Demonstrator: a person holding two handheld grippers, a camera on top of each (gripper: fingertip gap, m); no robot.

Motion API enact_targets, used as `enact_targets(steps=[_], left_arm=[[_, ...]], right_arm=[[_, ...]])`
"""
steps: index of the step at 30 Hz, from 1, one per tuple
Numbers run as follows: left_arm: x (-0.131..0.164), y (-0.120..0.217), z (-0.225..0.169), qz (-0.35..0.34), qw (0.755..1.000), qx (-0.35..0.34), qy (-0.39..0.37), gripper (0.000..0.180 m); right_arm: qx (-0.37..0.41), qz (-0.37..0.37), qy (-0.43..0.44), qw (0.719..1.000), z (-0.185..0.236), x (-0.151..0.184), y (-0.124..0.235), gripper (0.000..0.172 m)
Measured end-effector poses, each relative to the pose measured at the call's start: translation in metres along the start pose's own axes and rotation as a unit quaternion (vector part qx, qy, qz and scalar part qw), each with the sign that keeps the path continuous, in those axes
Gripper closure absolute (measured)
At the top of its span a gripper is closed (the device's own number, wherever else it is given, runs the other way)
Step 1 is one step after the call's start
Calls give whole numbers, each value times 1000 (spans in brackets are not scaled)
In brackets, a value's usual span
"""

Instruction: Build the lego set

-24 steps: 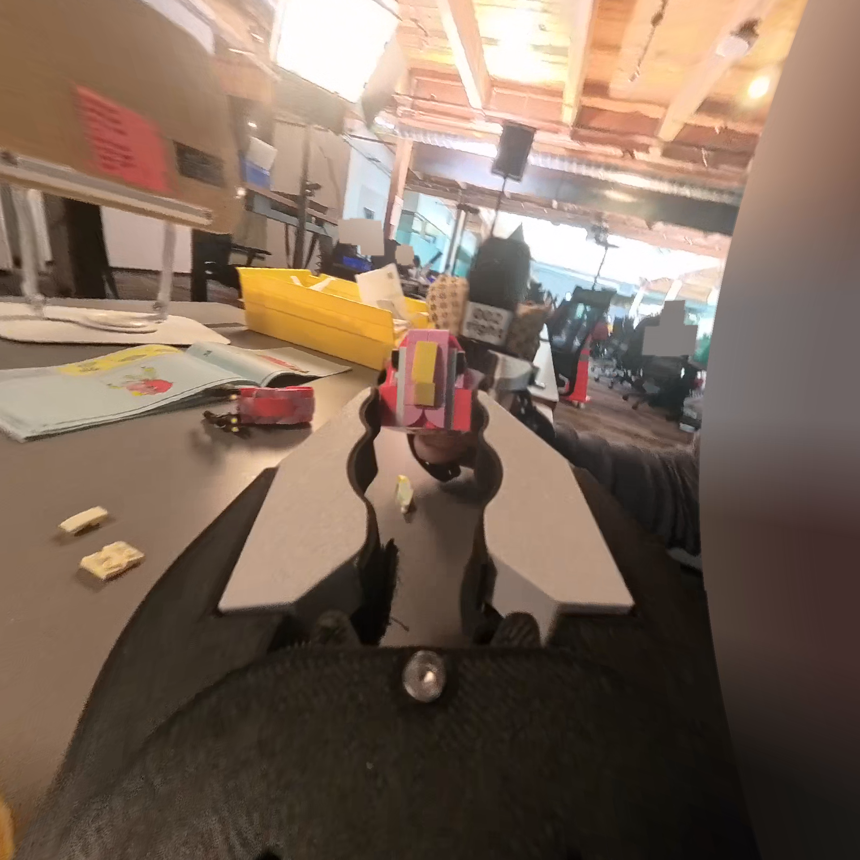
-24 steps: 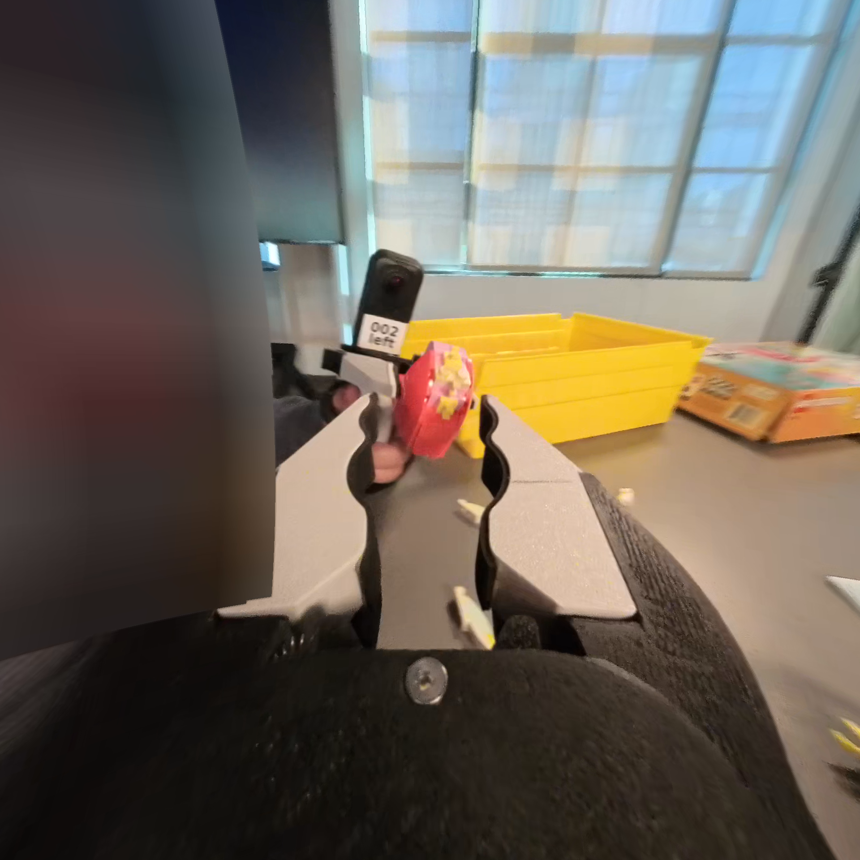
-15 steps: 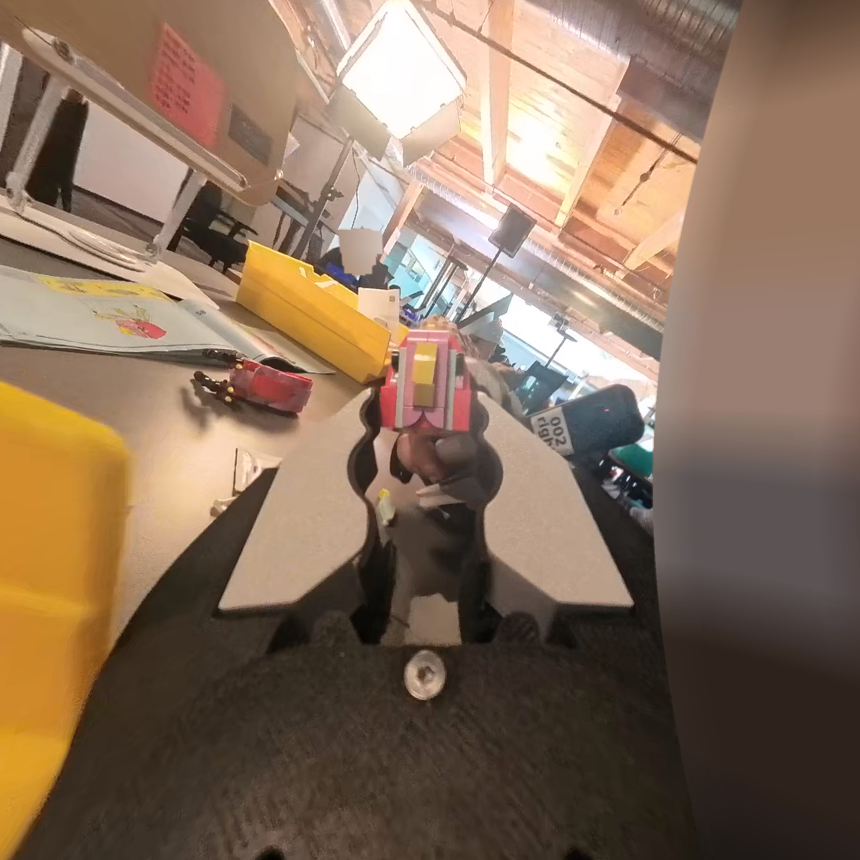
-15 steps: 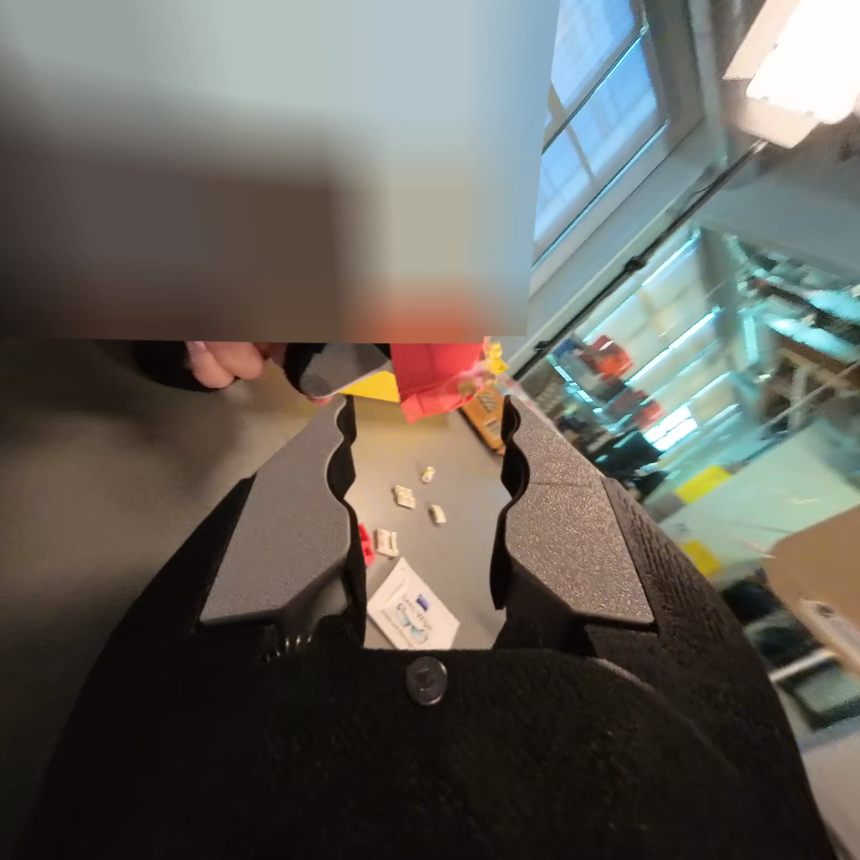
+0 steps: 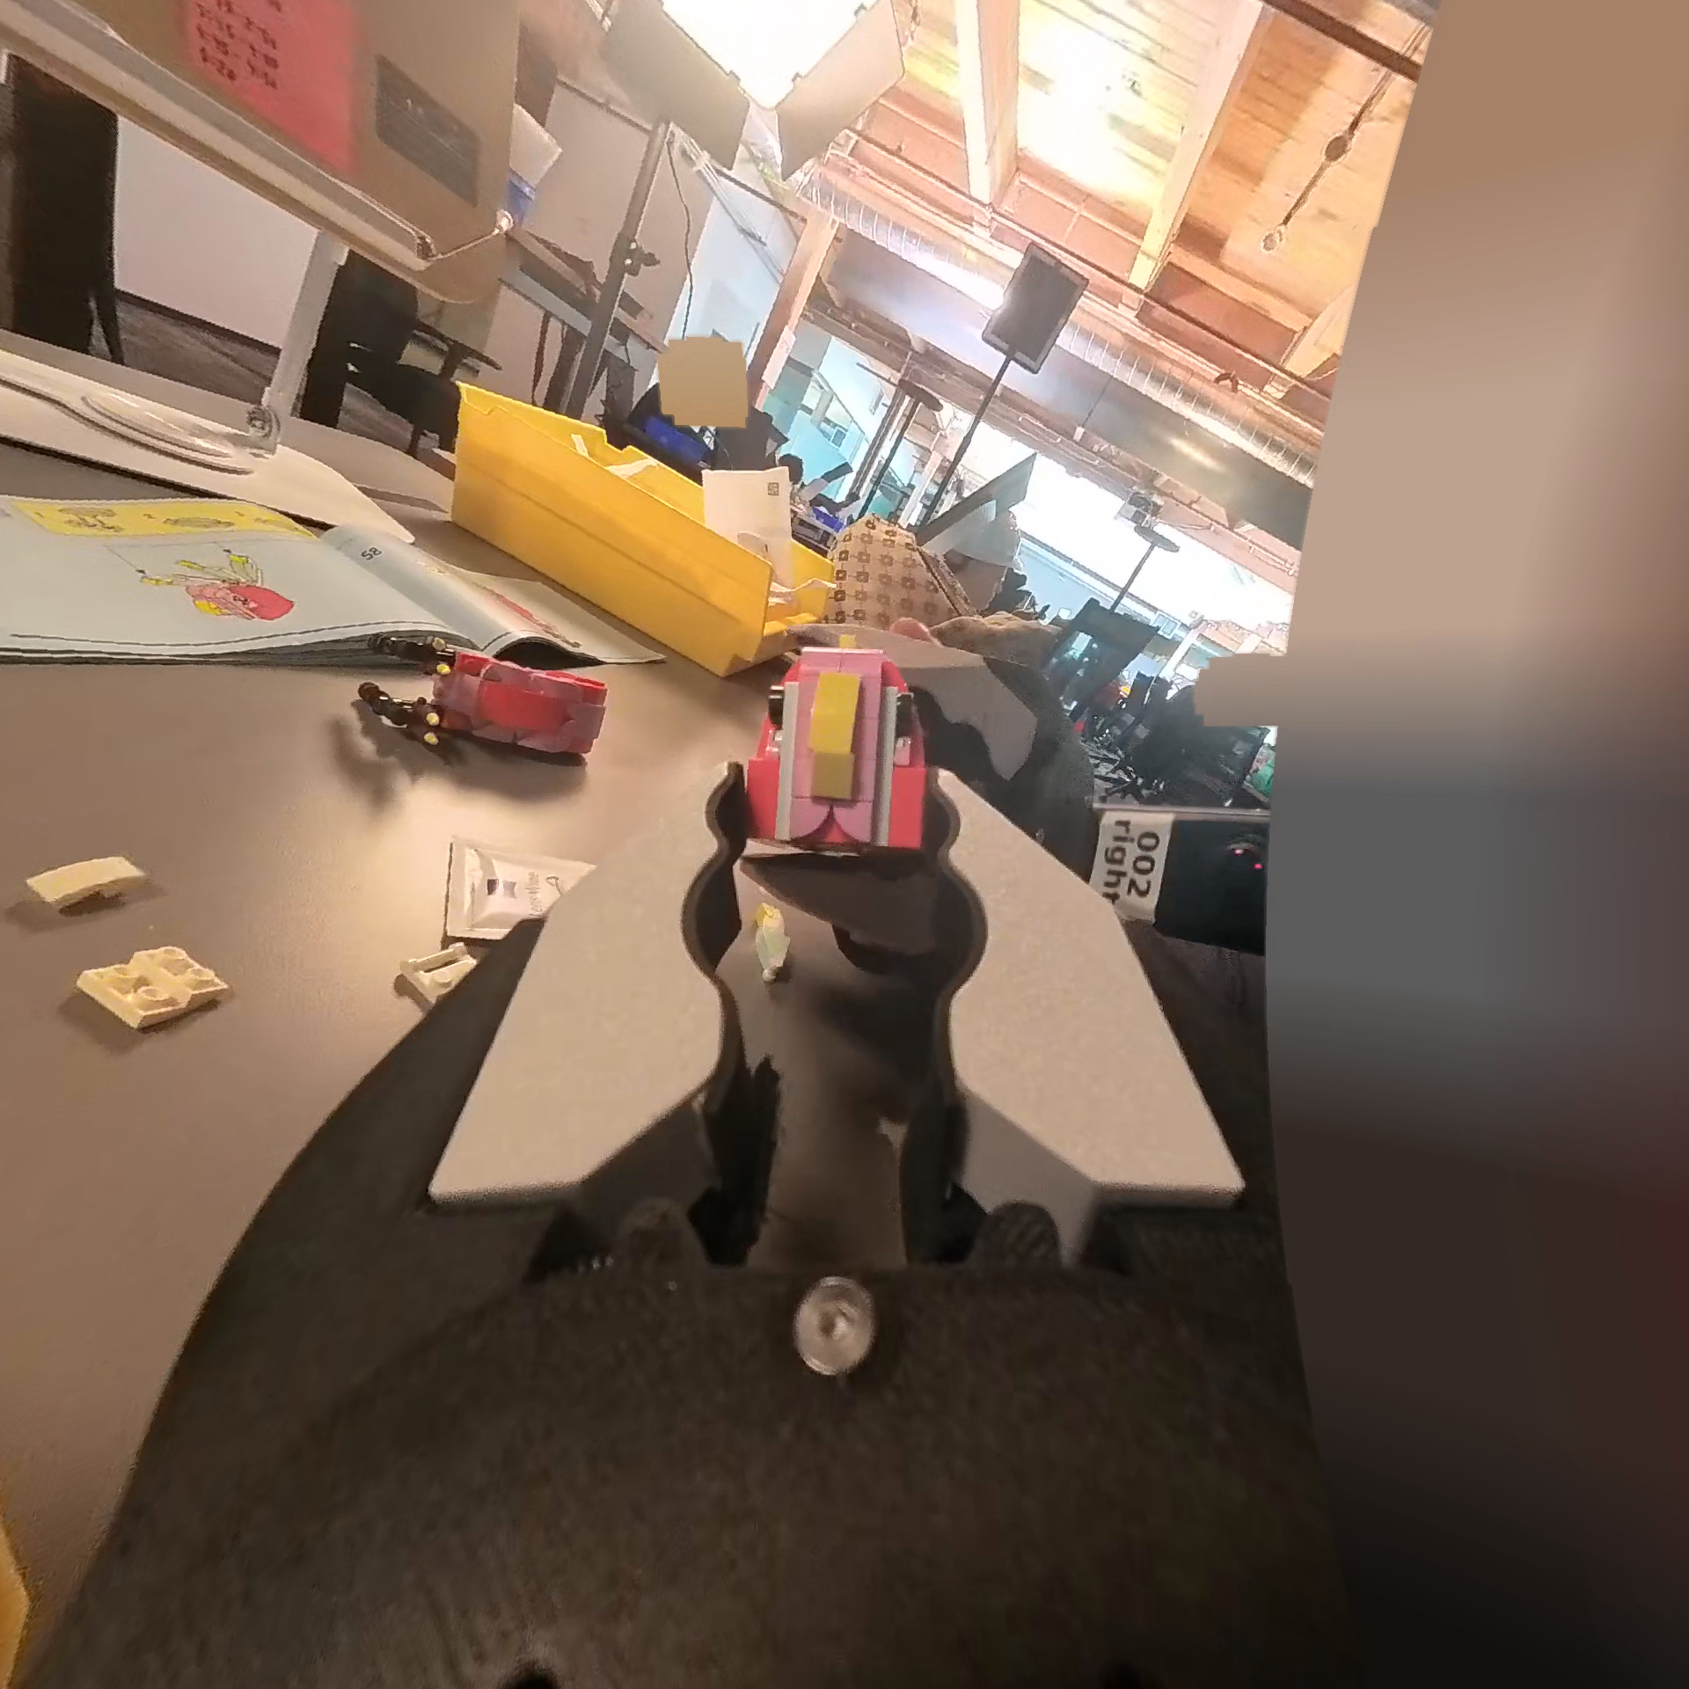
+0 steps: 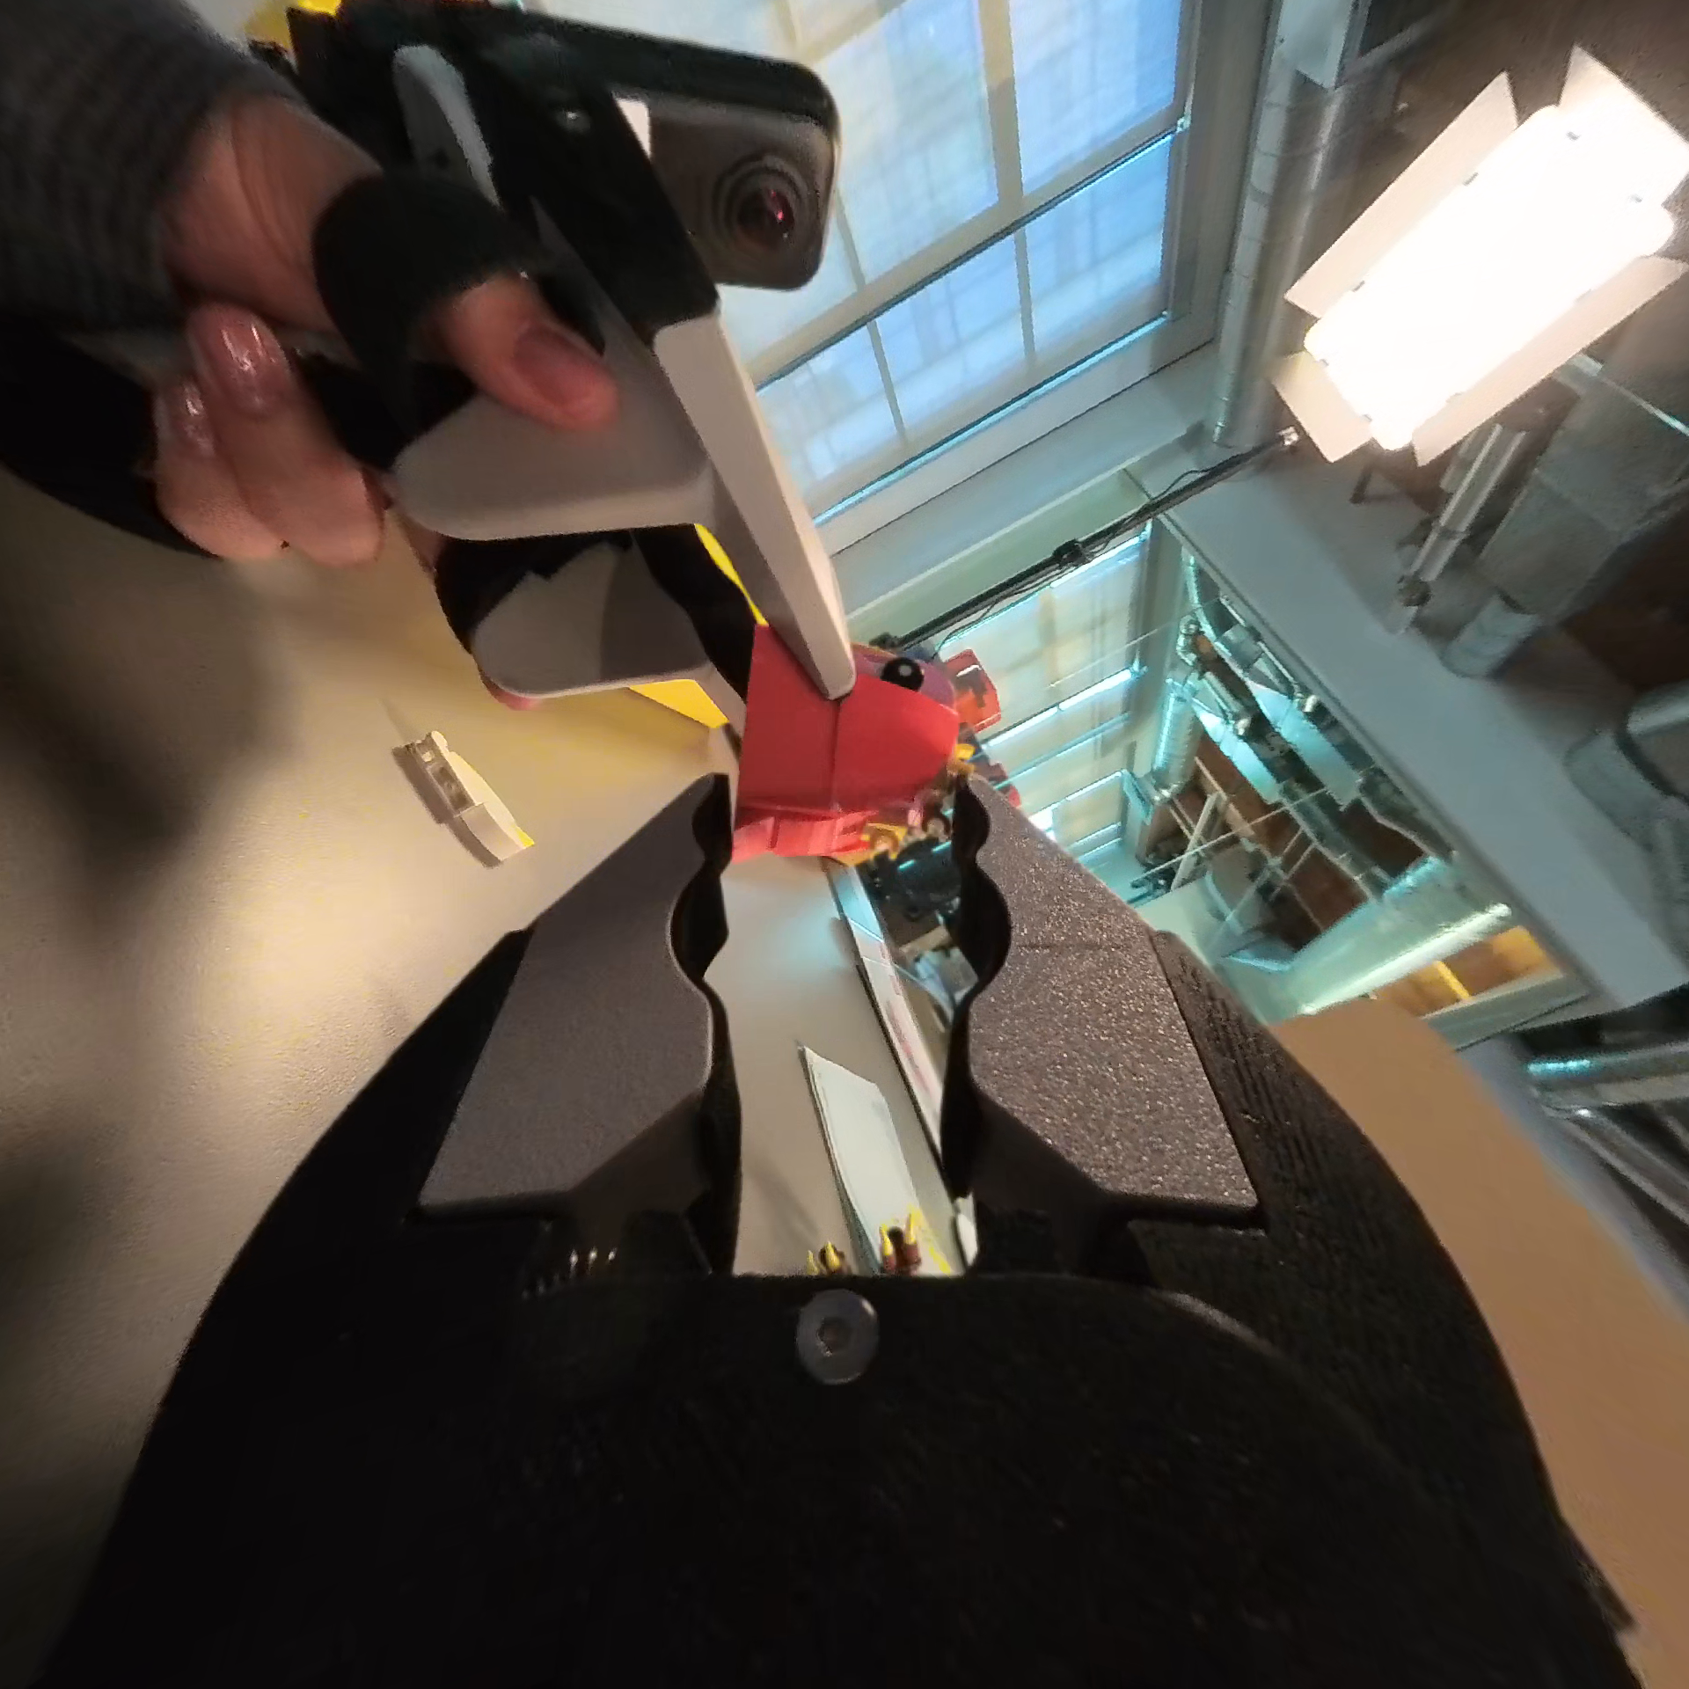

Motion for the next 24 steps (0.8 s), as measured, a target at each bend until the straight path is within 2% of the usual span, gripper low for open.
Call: enact_targets(steps=[9, 12, 18, 24], left_arm=[[1, 0, -3, 1, 1000, -5, -16, 143], [2, -1, -5, 2, 1000, -9, -30, 139], [3, -2, -6, 12, 1000, 3, -29, 136], [4, -3, -5, 18, 1000, 4, -19, 127]], right_arm=[[10, 23, 34, 999, 0, -5, 1, 126], [-18, 7, 42, 999, 5, -8, 1, 127], [-25, 6, 108, 994, 15, -15, 0, 126], [-11, 11, 90, 996, 9, -10, 2, 126]])
Point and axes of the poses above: each gripper's, where its closed fingertips meet, y back along the fingers, x out of its underside, z = x × y across the jaws, the point moved 9 cm from there along y, back along the fingers, and after that the axes turned 9 degrees about y, right-handed, at the moved point
